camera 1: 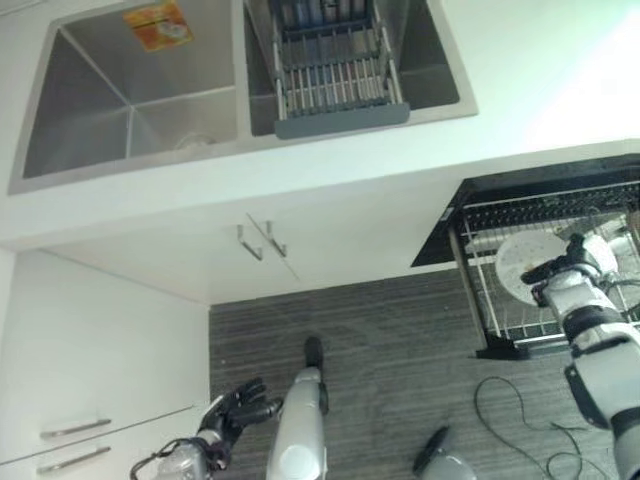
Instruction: Place the dishes in the dishwasher.
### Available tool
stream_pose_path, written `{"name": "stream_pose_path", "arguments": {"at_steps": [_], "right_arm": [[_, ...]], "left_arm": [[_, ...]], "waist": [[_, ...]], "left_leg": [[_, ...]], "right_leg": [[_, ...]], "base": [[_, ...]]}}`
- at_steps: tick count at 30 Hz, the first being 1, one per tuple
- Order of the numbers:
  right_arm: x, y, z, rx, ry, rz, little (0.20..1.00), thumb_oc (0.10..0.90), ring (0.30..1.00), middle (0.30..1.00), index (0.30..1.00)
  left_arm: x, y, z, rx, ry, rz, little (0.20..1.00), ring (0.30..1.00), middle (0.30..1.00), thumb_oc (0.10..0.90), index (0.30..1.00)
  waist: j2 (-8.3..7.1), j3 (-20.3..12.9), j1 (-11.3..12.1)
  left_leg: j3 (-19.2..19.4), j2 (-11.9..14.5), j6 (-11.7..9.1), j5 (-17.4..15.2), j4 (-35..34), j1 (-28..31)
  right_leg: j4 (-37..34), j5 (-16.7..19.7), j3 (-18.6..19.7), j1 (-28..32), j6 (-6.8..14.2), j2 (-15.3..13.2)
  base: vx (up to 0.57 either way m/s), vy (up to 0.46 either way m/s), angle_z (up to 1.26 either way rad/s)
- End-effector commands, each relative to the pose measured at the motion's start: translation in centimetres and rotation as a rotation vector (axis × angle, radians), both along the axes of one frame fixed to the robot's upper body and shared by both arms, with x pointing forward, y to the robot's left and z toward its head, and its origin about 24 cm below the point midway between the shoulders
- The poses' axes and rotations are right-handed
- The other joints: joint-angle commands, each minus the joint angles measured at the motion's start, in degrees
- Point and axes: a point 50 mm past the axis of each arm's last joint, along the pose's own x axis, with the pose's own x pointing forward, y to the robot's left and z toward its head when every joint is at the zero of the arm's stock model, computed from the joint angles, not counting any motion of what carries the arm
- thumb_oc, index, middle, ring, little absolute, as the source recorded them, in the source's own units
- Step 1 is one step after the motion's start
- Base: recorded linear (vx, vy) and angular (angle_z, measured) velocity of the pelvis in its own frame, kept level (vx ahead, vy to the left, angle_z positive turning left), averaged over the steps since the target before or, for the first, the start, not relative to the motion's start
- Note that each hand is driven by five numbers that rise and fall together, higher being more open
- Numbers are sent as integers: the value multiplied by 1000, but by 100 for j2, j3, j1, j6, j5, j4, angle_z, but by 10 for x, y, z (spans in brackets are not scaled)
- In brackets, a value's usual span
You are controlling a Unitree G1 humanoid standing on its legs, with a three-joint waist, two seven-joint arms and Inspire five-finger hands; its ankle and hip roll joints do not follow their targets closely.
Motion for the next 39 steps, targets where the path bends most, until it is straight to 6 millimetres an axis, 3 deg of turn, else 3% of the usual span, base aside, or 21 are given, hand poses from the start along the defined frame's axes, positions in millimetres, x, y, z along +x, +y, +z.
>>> {"name": "stream_pose_path", "arguments": {"at_steps": [1,3,5,8,12,15,21,24,31,32,36,39], "right_arm": [[-9,-32,46,-83,-188,-27,900,800,900,900,900],[-12,-32,52,-44,-248,-32,900,800,900,900,900],[-30,-40,51,9,-364,-74,900,800,900,900,900],[-41,-46,51,24,-399,-94,900,800,900,900,900],[-72,-59,42,60,-509,-200,900,800,900,900,900],[-95,-70,39,26,-558,-283,900,800,900,900,900],[-122,-82,31,-13,-620,-458,900,800,900,900,900],[-129,-86,22,9,-609,-503,900,800,900,900,900],[-144,-95,-31,214,-474,-612,900,800,900,900,900],[-147,-94,-60,476,-470,-695,900,800,900,900,900],[-164,-97,-93,679,-458,-869,900,800,900,900,900],[-170,-98,-102,777,-479,-944,900,800,900,900,900]], "left_arm": [[-5,2,3,11,-5,5,900,900,900,800,900],[-7,3,4,10,-4,23,900,900,900,800,900],[-18,3,0,7,11,58,900,900,900,800,900],[-23,1,-3,6,23,67,900,900,900,800,900],[-38,-7,-13,7,68,96,900,900,900,800,900],[-46,-10,-18,5,98,108,900,900,900,800,900],[-54,-20,-27,-1,138,98,900,900,900,800,900],[-55,-21,-28,2,147,90,900,900,900,800,900],[-54,-20,-29,10,159,57,900,900,900,800,900],[-53,-20,-29,15,167,43,900,900,900,800,900],[-54,-17,-31,37,193,4,900,900,900,800,900],[-56,-17,-33,43,208,-15,900,900,900,800,900]], "waist": [[0,-183,10],[-40,-225,-104],[-108,-317,-386],[-133,-365,-514],[-159,-545,-856],[-150,-685,-1065],[-48,-821,-1313],[-4,-844,-1351],[128,-902,-1327],[160,-921,-1257],[185,-962,-1075],[222,-972,-1001]], "left_leg": [[238,618,-536,-1234,590,743],[285,658,-554,-1232,590,805],[403,743,-581,-1235,590,963],[456,788,-593,-1242,590,1052],[667,903,-626,-1258,590,1322],[823,956,-655,-1274,590,1488],[1033,988,-711,-1312,590,1706],[1063,982,-722,-1313,590,1754],[1103,950,-741,-1313,590,1880],[1091,936,-739,-1319,590,1913],[971,895,-726,-1344,590,1921],[915,871,-723,-1351,590,1934]], "right_leg": [[467,-64,326,-794,-203,65],[467,-75,365,-775,-219,95],[467,-111,465,-727,-269,189],[467,-131,514,-707,-297,240],[467,-208,647,-596,-356,368],[467,-267,700,-510,-389,440],[467,-347,822,-421,-419,495],[467,-358,843,-395,-422,497],[467,-394,796,-270,-456,485],[467,-415,746,-203,-477,475],[467,-416,639,-120,-480,461],[467,-416,583,-78,-478,449]], "base": [[-31,38,-24],[12,21,-22],[88,18,-30],[45,5,-24],[109,1,-30],[105,-10,-32],[63,10,-27],[41,4,-7],[27,-3,0],[46,-26,6],[37,-75,7],[29,-47,14]]}}
